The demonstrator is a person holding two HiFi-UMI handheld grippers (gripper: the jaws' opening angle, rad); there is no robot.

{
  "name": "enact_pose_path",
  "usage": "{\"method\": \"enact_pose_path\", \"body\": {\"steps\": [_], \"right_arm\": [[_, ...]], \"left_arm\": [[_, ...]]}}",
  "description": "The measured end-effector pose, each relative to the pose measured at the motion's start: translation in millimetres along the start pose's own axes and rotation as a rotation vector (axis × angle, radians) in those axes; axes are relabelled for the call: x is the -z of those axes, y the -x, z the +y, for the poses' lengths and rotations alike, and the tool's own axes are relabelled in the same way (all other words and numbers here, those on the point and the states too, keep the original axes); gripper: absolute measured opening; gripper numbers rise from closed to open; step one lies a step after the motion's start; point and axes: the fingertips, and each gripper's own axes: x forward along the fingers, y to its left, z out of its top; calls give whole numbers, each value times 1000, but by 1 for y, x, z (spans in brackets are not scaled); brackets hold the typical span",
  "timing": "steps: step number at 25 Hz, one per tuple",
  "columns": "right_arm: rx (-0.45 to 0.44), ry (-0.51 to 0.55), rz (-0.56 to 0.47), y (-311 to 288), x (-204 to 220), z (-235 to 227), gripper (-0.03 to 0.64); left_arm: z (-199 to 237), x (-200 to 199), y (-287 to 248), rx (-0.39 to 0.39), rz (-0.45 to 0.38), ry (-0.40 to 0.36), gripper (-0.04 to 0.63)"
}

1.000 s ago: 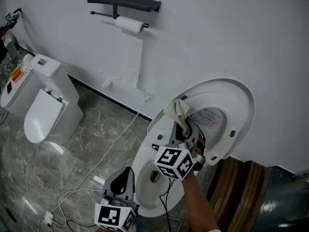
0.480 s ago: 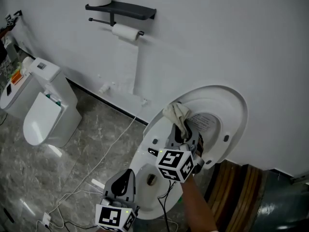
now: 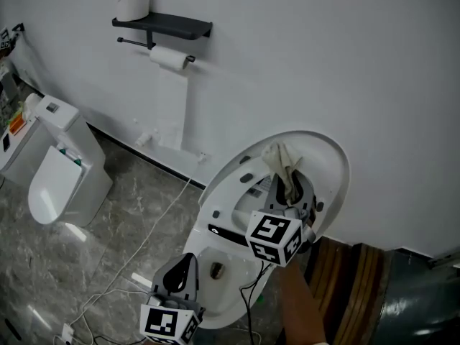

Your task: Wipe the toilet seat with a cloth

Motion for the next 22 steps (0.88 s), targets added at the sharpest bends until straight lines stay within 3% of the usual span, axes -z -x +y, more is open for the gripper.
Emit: {"method": "enact_pose_path", "body": {"steps": [10,22], "right_arm": [[81,-111,48,10,35,-62,97],[128,-253,78,23,84,-82,97]], "left_arm": [[-36,-6,-8,48,2,-27,10],[-55,14,-11,74,53,-52,10]]}}
